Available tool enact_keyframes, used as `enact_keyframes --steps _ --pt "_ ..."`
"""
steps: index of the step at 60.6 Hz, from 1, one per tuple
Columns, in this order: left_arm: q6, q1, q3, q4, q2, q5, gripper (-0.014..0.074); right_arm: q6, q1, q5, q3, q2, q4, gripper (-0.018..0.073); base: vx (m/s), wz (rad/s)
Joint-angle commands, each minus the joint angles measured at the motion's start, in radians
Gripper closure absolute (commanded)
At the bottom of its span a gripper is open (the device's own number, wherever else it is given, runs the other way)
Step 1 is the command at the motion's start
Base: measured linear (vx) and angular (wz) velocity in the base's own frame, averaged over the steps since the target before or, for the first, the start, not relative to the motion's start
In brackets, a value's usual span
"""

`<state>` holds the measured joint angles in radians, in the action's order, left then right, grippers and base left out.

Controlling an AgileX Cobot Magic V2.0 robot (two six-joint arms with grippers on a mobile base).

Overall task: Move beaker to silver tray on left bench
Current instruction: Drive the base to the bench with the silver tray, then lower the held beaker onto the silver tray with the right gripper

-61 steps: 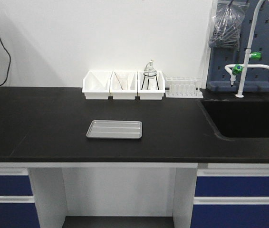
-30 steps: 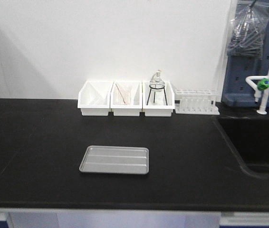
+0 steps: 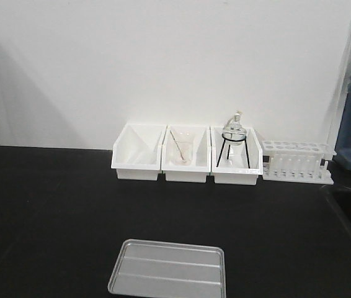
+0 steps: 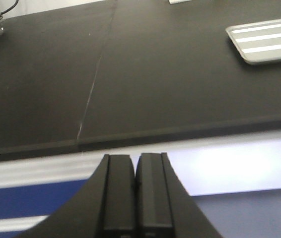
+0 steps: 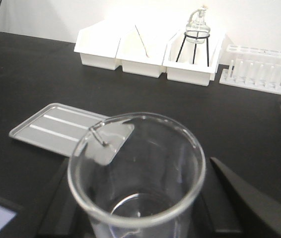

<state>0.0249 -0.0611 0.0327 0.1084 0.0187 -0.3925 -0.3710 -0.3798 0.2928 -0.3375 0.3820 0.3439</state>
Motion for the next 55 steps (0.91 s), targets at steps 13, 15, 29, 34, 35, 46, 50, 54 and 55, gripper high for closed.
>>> enact_keyframes --steps 13,15,29,34,35,46,50,54,55 --pt "-0.002 -0.004 0.02 -0.002 0.008 0.083 0.0595 0.006 0.002 -0.075 -0.033 0.003 0.012 0.0571 0.34 -0.06" --pt "-0.002 -0.004 0.02 -0.002 0.008 0.083 0.0595 0.006 0.002 -0.075 -0.033 0.003 0.012 0.0571 0.31 -0.16" --pt "-0.002 -0.004 0.02 -0.002 0.008 0.083 0.0595 0.006 0.002 -0.075 -0.033 0.003 0.012 0.0571 0.28 -0.23" --pt "-0.002 -0.004 0.02 -0.002 0.008 0.083 0.0595 0.006 0.002 -0.075 -0.033 0.003 0.012 0.0571 0.23 -0.22" --pt "-0.002 -0.004 0.02 -0.002 0.008 0.083 0.0595 0.006 0.002 -0.075 -0.033 0.003 0.012 0.0571 0.21 -0.19" --pt "-0.002 -0.004 0.02 -0.002 0.008 0.083 0.0595 0.006 0.002 -0.075 -0.033 0.003 0.012 0.0571 0.16 -0.09" --pt "-0.002 -0.004 0.02 -0.002 0.008 0.083 0.0595 0.006 0.002 -0.075 -0.033 0.003 0.012 0.0571 0.09 -0.01" --pt "-0.002 -0.004 0.02 -0.002 0.008 0.083 0.0595 0.006 0.002 -0.075 -0.033 0.003 0.012 0.0571 0.07 0.01" --pt "-0.002 -0.004 0.02 -0.002 0.008 0.083 0.0595 0.006 0.002 -0.075 -0.033 0.003 0.012 0.0571 0.06 0.01"
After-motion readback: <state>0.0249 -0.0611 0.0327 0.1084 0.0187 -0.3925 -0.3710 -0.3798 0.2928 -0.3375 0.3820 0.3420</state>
